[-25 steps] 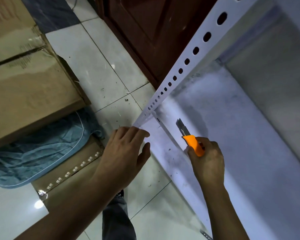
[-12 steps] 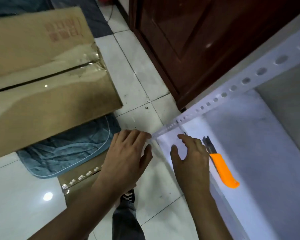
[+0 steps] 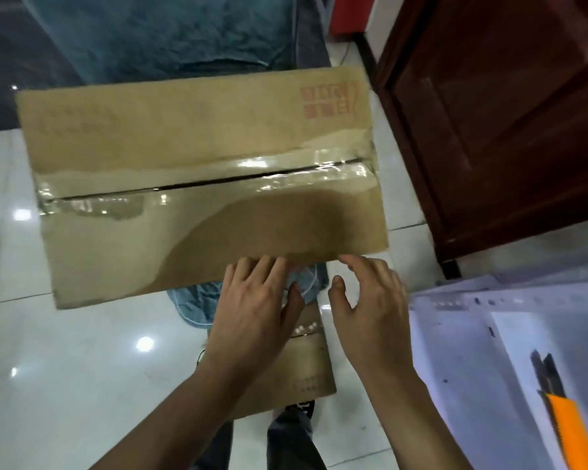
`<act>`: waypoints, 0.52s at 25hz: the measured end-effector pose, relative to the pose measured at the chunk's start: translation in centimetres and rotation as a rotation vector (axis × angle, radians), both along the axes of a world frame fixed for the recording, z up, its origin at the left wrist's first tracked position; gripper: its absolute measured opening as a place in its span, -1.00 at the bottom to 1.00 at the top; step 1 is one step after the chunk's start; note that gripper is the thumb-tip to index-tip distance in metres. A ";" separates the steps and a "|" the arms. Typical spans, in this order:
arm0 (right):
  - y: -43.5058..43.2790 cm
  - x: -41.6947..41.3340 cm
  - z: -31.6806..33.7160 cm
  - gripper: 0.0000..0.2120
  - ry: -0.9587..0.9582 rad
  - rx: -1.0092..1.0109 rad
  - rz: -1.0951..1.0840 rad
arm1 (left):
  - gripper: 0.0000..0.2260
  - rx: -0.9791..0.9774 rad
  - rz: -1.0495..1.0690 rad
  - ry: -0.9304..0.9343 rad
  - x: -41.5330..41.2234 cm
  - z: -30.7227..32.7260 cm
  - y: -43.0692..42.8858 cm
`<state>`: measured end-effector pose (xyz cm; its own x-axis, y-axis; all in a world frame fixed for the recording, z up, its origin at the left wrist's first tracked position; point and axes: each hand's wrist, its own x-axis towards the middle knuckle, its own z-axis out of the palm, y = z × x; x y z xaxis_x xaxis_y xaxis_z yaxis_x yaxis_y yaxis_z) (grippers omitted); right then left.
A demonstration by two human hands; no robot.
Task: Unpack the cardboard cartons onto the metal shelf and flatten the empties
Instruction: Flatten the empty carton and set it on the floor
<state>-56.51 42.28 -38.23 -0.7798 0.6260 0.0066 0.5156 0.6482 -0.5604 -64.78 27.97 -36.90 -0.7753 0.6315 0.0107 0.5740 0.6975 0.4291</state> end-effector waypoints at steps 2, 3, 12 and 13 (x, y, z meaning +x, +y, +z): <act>-2.2 -2.1 0.3 -0.68 0.011 -0.020 0.059 | -0.74 -0.023 0.079 0.001 -1.5 -0.3 -2.6; -3.4 -3.0 0.4 -0.68 0.025 -0.022 0.094 | -0.73 -0.028 0.114 -0.003 -2.2 -0.4 -4.0; -11.0 -9.7 -0.1 -0.65 0.044 0.015 0.344 | -0.58 -0.058 0.273 0.037 -6.3 -0.9 -12.1; -11.8 -10.4 -0.2 -0.61 0.048 0.035 0.362 | -0.56 -0.056 0.290 0.051 -6.8 -0.9 -12.8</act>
<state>-66.92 30.43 -38.42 -0.9490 0.3084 0.0655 0.2229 0.8032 -0.5524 -71.53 15.18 -37.80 -0.9227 0.3846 0.0258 0.3673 0.8571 0.3611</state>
